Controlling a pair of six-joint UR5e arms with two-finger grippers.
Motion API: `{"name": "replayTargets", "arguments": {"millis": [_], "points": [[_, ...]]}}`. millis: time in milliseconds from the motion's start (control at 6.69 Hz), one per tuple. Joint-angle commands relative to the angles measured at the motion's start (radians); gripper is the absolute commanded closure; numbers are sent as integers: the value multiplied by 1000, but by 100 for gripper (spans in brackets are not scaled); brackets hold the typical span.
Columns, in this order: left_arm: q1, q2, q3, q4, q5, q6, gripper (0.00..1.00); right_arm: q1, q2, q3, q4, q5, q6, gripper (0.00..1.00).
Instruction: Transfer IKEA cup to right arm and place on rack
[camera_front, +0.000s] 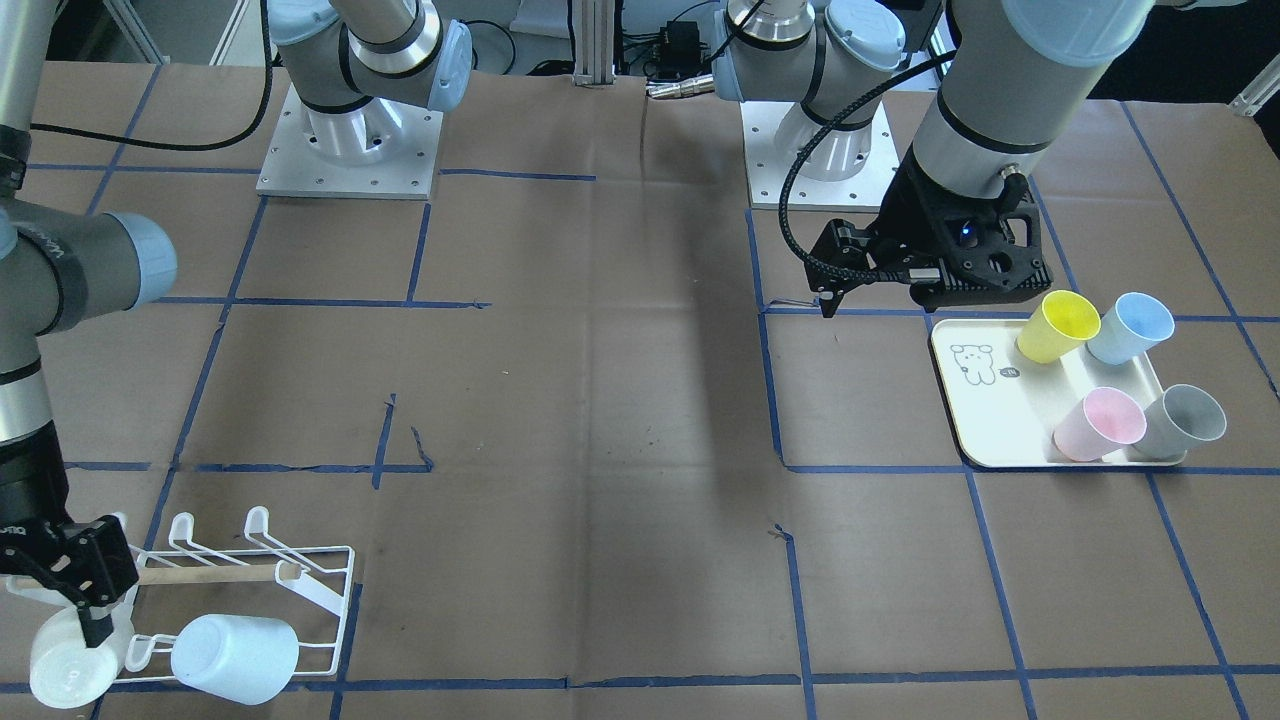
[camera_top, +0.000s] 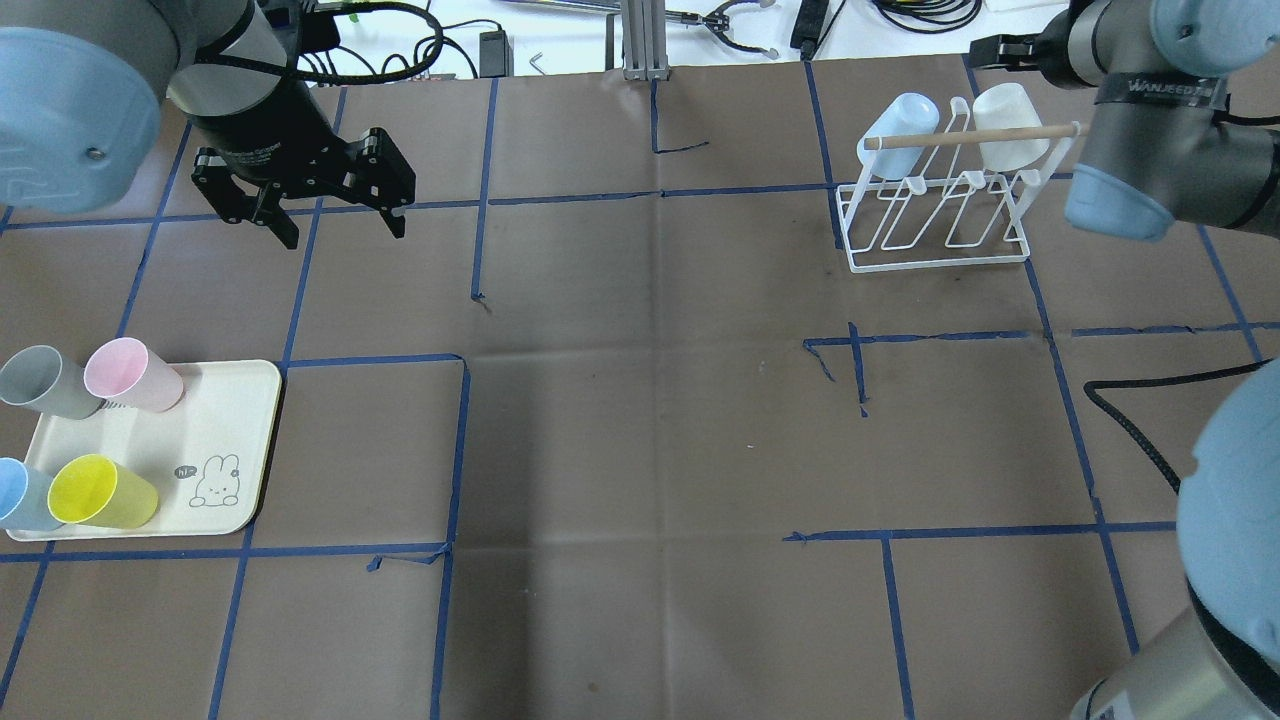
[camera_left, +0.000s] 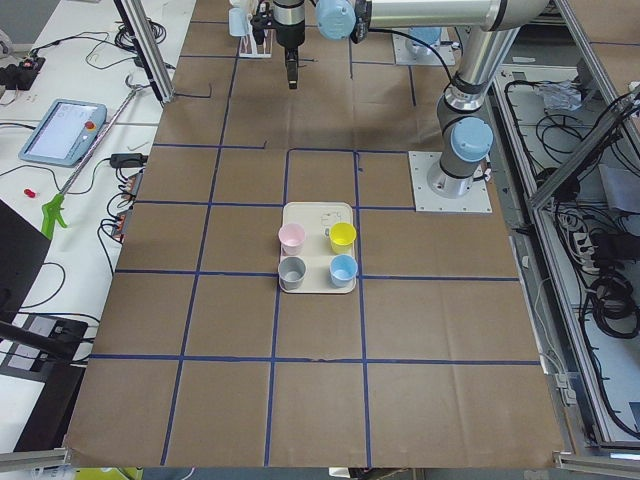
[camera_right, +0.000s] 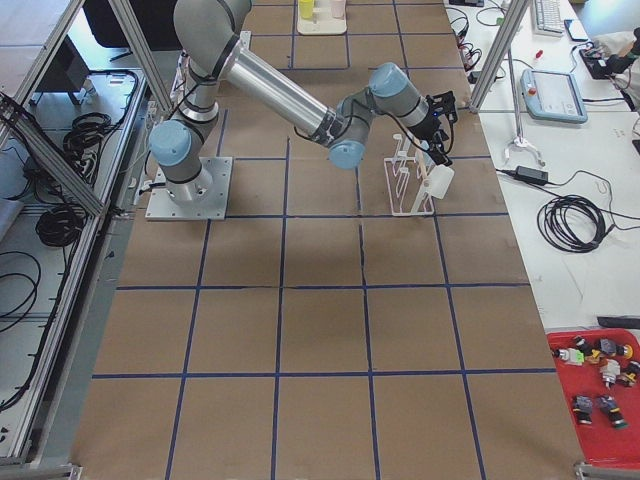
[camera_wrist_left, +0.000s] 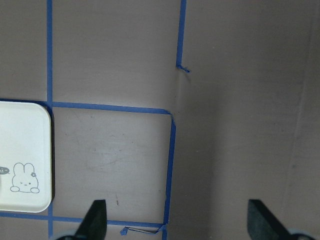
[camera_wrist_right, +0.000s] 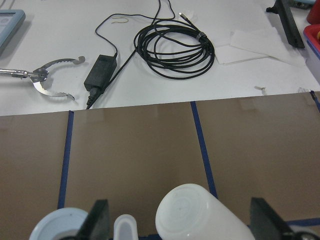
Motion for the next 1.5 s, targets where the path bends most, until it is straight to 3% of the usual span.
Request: {"name": "replayTargets", "arguments": {"millis": [0,449,748,1197,1346], "points": [[0,0,0,0,0,0,0,59,-92,-15,265,-14,54,0],[-1,0,0,0,0,0,0,178,-225,-27,700,-6,52,0],[0,0,0,0,0,0,0,254,-315,-41,971,-10,157,0],[0,0,0,0,0,0,0,294,-488,-1,1180,-11,204,0],[0,-2,0,0,0,0,0,294,-553,43,1162,-26,204,0]]}}
